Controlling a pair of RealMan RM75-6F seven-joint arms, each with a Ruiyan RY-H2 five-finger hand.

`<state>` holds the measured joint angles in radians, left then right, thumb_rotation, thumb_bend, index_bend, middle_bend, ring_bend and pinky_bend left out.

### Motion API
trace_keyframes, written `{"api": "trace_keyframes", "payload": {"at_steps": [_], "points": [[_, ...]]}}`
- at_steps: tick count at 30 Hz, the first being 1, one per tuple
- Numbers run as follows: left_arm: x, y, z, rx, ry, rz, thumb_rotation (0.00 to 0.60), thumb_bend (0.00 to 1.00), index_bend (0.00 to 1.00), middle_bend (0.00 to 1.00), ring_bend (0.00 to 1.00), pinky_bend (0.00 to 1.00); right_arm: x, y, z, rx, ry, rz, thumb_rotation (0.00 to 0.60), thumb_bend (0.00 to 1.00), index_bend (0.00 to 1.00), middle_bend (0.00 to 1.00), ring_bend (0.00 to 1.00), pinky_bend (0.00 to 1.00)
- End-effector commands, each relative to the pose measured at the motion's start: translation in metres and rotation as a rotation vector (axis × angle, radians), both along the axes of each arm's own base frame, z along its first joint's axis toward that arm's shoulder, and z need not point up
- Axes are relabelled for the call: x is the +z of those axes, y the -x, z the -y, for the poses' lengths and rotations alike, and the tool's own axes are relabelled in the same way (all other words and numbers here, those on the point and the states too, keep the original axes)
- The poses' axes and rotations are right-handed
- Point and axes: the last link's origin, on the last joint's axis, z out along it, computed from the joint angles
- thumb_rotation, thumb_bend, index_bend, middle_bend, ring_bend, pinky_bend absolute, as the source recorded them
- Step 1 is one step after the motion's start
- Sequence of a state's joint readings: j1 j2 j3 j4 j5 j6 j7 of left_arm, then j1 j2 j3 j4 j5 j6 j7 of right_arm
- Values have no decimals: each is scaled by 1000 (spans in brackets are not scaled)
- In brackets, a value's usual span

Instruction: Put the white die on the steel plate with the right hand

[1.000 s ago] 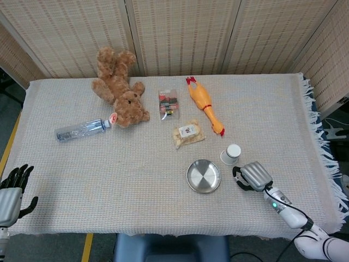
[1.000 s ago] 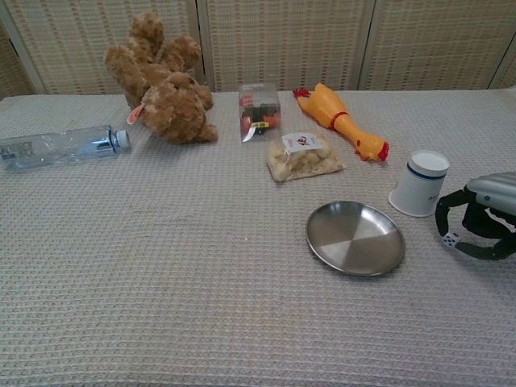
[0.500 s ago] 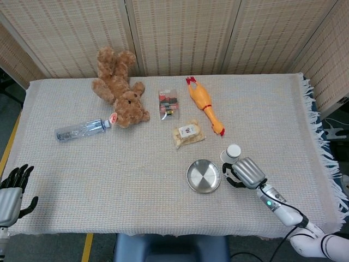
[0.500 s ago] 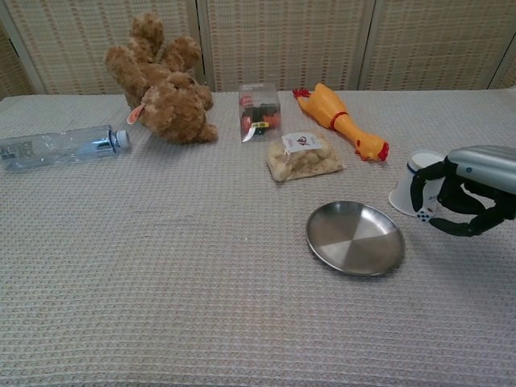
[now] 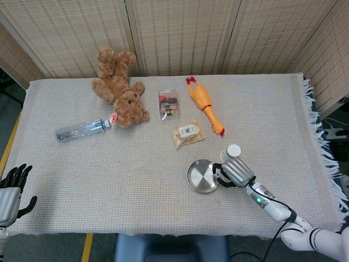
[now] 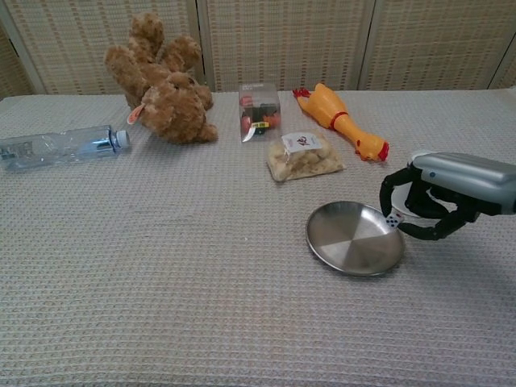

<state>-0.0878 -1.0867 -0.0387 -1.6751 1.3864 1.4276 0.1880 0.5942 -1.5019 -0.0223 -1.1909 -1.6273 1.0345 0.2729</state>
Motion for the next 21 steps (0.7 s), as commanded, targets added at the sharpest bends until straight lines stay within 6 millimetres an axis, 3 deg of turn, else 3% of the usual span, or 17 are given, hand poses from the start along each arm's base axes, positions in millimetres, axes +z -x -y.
{"api": "trace_keyframes", "payload": {"at_steps": [1, 5, 9, 12, 17, 21], "points": [[0, 0, 0, 0, 1, 0, 600, 356, 0, 23, 16, 210, 3, 0, -1, 12, 13, 36, 600, 146, 418, 896, 753, 1000], [-1, -1, 0, -3, 3, -3, 600, 355, 0, 22, 17, 210, 9, 0, -3, 31, 26, 91, 600, 112, 373, 799, 710, 1000], [-1, -1, 0, -3, 5, -5, 600, 354, 0, 22, 17, 211, 17, 3, -4, 50, 42, 127, 600, 110, 360, 619, 536, 970], [-2, -1, 0, -1, 6, -6, 600, 354, 0, 23, 17, 210, 26, 7, 0, 74, 108, 136, 600, 110, 358, 506, 392, 839], [-2, -1, 0, -2, 7, -6, 600, 355, 0, 23, 16, 210, 38, 19, 13, 80, 256, 56, 600, 109, 353, 373, 188, 538], [-2, -1, 1, -3, 8, -7, 600, 355, 0, 23, 17, 210, 39, 24, 18, 63, 282, 29, 600, 109, 329, 298, 105, 423]]}}
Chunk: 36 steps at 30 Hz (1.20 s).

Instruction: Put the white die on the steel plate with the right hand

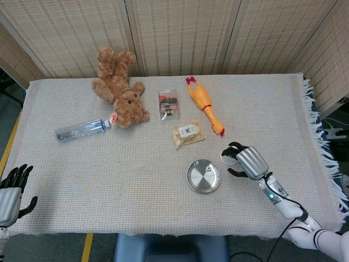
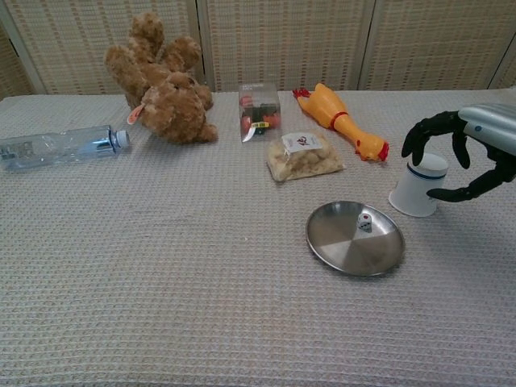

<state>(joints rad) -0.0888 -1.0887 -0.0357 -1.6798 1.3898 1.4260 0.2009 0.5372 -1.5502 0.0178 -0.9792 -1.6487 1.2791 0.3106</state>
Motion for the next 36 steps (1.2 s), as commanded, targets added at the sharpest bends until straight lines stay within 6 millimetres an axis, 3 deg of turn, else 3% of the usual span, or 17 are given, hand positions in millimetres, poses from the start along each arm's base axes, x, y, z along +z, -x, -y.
{"api": "trace_keyframes", "payload": {"at_steps": [1, 4, 16, 18, 22, 36], "points": [[0, 0, 0, 0, 0, 0, 600, 355, 0, 22, 16, 210, 0, 3, 2, -14, 17, -8, 600, 110, 318, 269, 75, 385], [0, 0, 0, -2, 1, -1, 600, 355, 0, 22, 17, 210, 0, 13, 13, -89, 20, -13, 600, 110, 301, 226, 40, 337], [0, 0, 0, -1, -1, 0, 600, 354, 0, 23, 16, 210, -12, 24, 25, -143, -20, -16, 600, 109, 292, 186, 18, 361], [0, 0, 0, 0, -1, -1, 600, 354, 0, 23, 17, 210, -12, 22, 25, -132, 0, 1, 600, 109, 323, 224, 86, 464], [1, 0, 0, -1, -2, -1, 600, 354, 0, 23, 16, 210, -13, 20, 24, -116, 37, 43, 600, 109, 500, 442, 376, 743], [0, 0, 0, 2, 1, -1, 600, 354, 0, 23, 17, 211, -11, 21, 23, -96, 56, 55, 600, 109, 584, 534, 502, 843]]}}
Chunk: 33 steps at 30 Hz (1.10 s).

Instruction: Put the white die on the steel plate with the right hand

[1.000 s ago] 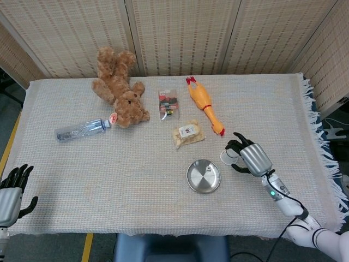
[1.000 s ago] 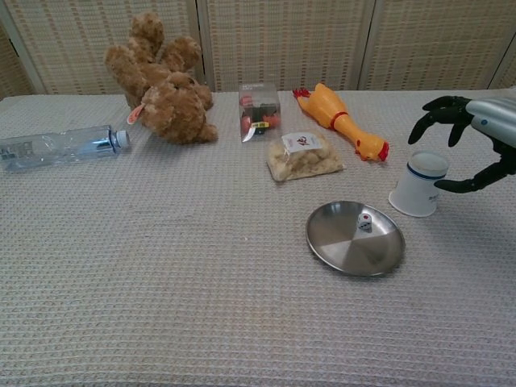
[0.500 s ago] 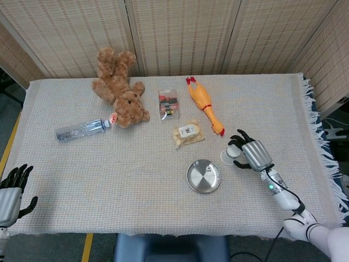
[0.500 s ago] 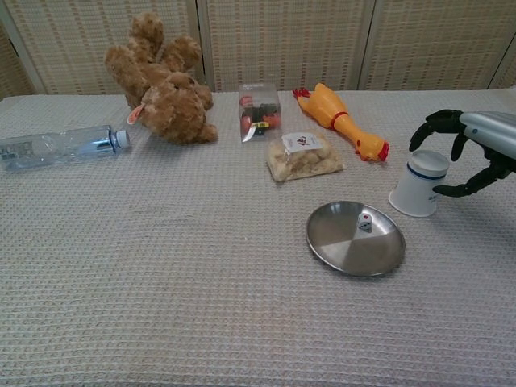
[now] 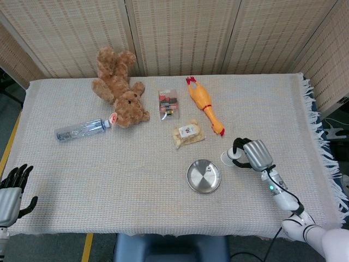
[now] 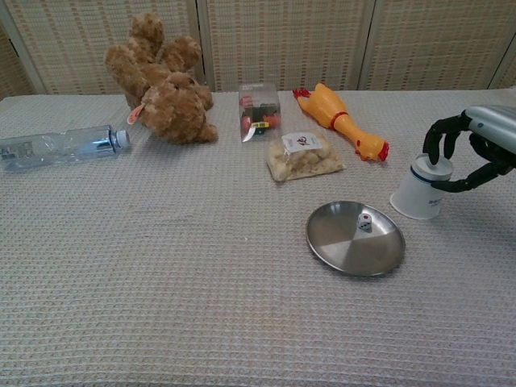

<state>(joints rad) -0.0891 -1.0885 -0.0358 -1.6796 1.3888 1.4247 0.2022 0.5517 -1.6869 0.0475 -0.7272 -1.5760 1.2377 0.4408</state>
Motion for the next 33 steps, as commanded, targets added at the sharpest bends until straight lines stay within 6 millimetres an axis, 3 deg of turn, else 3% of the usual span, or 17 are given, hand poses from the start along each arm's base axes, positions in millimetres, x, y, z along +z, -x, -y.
{"api": "trace_keyframes", "payload": {"at_steps": [1, 11, 17, 33], "points": [[0, 0, 0, 1, 0, 1, 600, 354, 0, 23, 16, 211, 1, -4, -3, 23, 13, 22, 600, 109, 593, 548, 517, 852], [-1, 0, 0, 0, 3, 0, 600, 354, 0, 23, 16, 210, 7, -35, -27, 156, -28, 94, 600, 109, 607, 597, 576, 891], [0, 0, 0, -1, 1, 0, 600, 353, 0, 23, 16, 211, 3, -51, -32, 168, -99, 134, 600, 110, 616, 612, 589, 901], [2, 0, 0, -3, -5, 6, 600, 353, 0, 23, 16, 210, -27, -53, -26, 147, -196, 123, 600, 109, 618, 612, 589, 902]]}}
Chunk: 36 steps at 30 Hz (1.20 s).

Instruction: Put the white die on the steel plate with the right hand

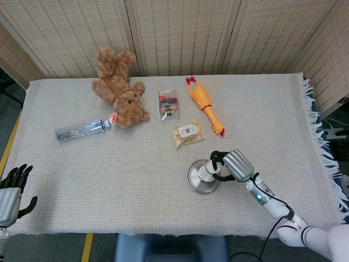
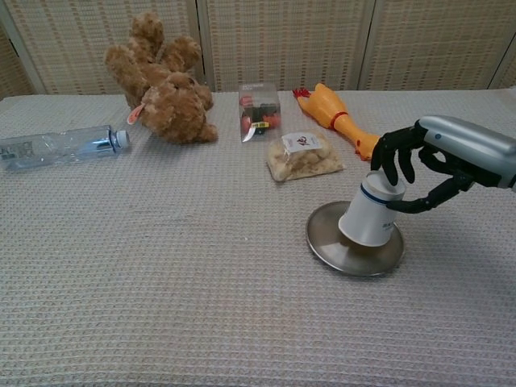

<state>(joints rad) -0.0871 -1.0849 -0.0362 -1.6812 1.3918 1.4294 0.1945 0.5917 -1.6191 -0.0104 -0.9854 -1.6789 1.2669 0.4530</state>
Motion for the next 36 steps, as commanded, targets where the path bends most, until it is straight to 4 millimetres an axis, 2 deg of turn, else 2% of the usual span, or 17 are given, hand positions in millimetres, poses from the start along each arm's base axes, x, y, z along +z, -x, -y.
{"api": "trace_keyframes", "payload": {"at_steps": [1, 10, 16, 24, 36], "points": [[0, 0, 0, 0, 0, 1, 600, 353, 0, 23, 16, 210, -5, 0, 1, 2, -10, 4, 600, 109, 619, 612, 589, 902], [0, -1, 0, -1, 4, 1, 600, 354, 0, 24, 16, 211, -17, 0, 5, 20, 26, -10, 600, 109, 622, 612, 589, 902], [0, 0, 0, 1, 3, 2, 600, 353, 0, 23, 17, 210, -23, -4, 0, 5, -74, 66, 600, 109, 628, 612, 589, 902], [0, 0, 1, -1, 1, 4, 600, 354, 0, 23, 17, 211, -19, -6, -5, -17, -180, 168, 600, 109, 635, 612, 589, 902], [-1, 0, 0, 3, 5, 2, 600, 353, 0, 23, 17, 210, -18, 4, 5, 55, 12, 14, 600, 109, 638, 612, 589, 902]]}}
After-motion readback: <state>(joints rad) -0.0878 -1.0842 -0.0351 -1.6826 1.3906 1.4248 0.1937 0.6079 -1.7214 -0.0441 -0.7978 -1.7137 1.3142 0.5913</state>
